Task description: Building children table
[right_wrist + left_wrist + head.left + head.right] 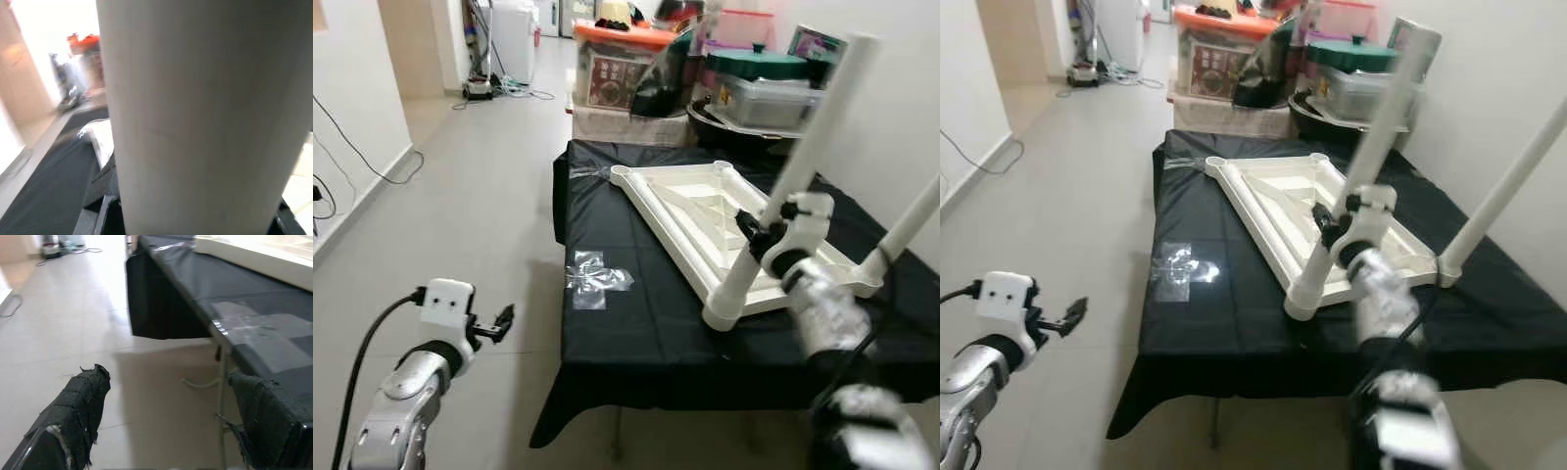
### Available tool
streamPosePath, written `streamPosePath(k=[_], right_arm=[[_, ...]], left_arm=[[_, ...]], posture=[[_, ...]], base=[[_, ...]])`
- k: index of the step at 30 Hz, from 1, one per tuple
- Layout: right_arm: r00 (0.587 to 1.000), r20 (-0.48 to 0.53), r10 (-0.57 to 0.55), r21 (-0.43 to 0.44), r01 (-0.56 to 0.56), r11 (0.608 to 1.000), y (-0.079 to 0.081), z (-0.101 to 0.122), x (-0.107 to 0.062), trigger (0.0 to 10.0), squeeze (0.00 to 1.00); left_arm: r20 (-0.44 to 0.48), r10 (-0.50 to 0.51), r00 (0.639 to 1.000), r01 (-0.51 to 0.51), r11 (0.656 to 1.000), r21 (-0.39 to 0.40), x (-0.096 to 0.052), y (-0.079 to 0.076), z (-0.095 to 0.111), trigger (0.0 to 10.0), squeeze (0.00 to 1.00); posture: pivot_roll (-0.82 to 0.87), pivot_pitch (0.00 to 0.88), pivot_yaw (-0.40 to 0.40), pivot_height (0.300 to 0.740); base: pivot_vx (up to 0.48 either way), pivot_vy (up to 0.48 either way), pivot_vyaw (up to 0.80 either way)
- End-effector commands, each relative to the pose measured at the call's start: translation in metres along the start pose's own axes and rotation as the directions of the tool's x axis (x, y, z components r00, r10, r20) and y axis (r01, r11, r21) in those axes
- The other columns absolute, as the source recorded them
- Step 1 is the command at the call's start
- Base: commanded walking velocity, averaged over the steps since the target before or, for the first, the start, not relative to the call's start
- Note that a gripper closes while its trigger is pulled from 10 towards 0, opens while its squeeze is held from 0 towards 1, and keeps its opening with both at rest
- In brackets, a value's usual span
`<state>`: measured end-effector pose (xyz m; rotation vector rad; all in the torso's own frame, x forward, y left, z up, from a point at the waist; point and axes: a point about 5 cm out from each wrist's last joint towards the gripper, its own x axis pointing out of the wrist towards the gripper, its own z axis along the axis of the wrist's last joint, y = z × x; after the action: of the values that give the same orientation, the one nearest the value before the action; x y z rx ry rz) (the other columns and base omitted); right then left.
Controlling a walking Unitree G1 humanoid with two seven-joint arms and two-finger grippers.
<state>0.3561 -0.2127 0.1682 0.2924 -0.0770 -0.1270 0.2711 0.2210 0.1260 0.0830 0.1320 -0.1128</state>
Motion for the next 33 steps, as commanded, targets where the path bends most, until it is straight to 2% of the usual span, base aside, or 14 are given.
streamPosePath(k=[1,4,9,11,12,13,16,17,18,20,24,25,28,33], right_arm=[[0.993,-0.079,-0.083,-0.017,0.082,0.996,-0.005,-0.025,-0.015,0.0,0.00],[0.983,-0.042,-0.179,-0.083,0.175,0.981,0.008,-0.036,-0.041,0.0,0.00],[0.981,-0.042,-0.190,-0.112,0.184,0.976,0.022,-0.036,-0.038,0.0,0.00],[0.996,-0.076,-0.054,-0.064,0.049,0.997,0.044,-0.034,-0.028,0.0,0.00],[0.996,-0.076,-0.054,-0.064,0.049,0.997,0.044,-0.034,-0.028,0.0,0.00],[0.992,-0.118,0.049,-0.046,-0.055,0.997,0.055,-0.036,-0.026,0.0,0.00],[0.978,-0.140,0.153,-0.022,-0.157,0.987,0.062,-0.033,-0.024,0.0,0.00],[0.953,-0.136,0.270,-0.021,-0.275,0.961,0.063,-0.027,-0.021,0.0,0.00],[0.953,-0.136,0.270,-0.021,-0.275,0.961,0.063,-0.027,-0.021,0.0,0.00],[0.913,-0.128,0.387,-0.025,-0.393,0.919,0.063,-0.020,-0.018,0.0,0.00],[0.774,-0.127,0.621,-0.099,-0.632,0.768,0.064,0.008,-0.007,0.0,0.00],[0.774,-0.127,0.621,-0.099,-0.632,0.768,0.064,0.008,-0.007,0.0,0.00],[0.700,-0.156,0.697,-0.172,-0.714,0.679,0.060,0.026,0.003,0.0,0.00],[0.647,-0.138,0.750,-0.198,-0.760,0.619,0.058,0.056,0.013,0.0,0.00]], left_arm=[[0.000,-0.012,1.000,0.012,1.000,0.004,-0.001,-0.004,-0.001,10.0,0.00],[-0.002,-0.009,1.000,0.009,1.000,0.007,-0.001,0.000,0.000,10.0,0.00],[0.001,-0.009,1.000,0.009,1.000,0.010,0.002,0.000,0.002,10.0,0.00],[0.006,-0.012,1.000,0.012,1.000,0.009,0.004,-0.001,0.004,10.0,0.00],[0.006,-0.012,1.000,0.012,1.000,0.009,0.004,-0.001,0.004,10.0,0.00],[0.007,-0.013,1.000,0.013,1.000,0.007,0.004,-0.002,0.004,10.0,0.00],[0.006,-0.014,1.000,0.014,1.000,0.006,0.004,-0.003,0.004,10.0,0.00],[0.005,-0.012,1.000,0.012,1.000,0.002,0.003,-0.003,0.003,10.0,0.00],[0.005,-0.012,1.000,0.012,1.000,0.002,0.003,-0.003,0.003,10.0,0.00],[0.003,-0.010,1.000,0.010,1.000,-0.001,0.002,-0.002,0.002,10.0,0.00],[0.003,-0.004,1.000,0.004,1.000,-0.004,0.001,-0.002,0.001,10.0,0.00],[0.003,-0.004,1.000,0.004,1.000,-0.004,0.001,-0.002,0.001,10.0,0.00],[0.005,-0.002,1.000,0.002,1.000,-0.009,0.001,-0.003,0.001,10.0,0.00],[0.003,0.001,1.000,-0.001,1.000,-0.012,-0.001,-0.003,0.000,10.0,0.00]], posture=[[0.09,0.000,-0.115,0.740],[0.09,0.000,-0.110,0.740],[0.08,0.000,-0.100,0.740],[0.09,0.000,-0.104,0.740],[0.09,0.000,-0.104,0.740],[0.09,0.000,-0.106,0.740],[0.09,0.000,-0.118,0.740],[0.09,0.000,-0.123,0.740],[0.09,0.000,-0.123,0.740],[0.09,0.000,-0.123,0.740],[0.09,0.000,-0.137,0.740],[0.09,0.000,-0.137,0.740],[0.10,0.000,-0.144,0.740],[0.10,0.000,-0.144,0.740]], base=[[0.000,0.000,0.00],[0.000,0.000,0.00],[0.000,0.000,0.00],[0.000,0.000,0.00],[0.000,0.000,0.00],[0.000,0.000,0.00],[0.000,0.000,0.00],[0.000,0.000,0.00],[0.000,0.000,0.00],[0.000,0.000,0.00],[0.000,0.000,0.00],[0.000,0.000,0.00],[0.000,0.000,0.00],[0.000,0.000,0.00]])
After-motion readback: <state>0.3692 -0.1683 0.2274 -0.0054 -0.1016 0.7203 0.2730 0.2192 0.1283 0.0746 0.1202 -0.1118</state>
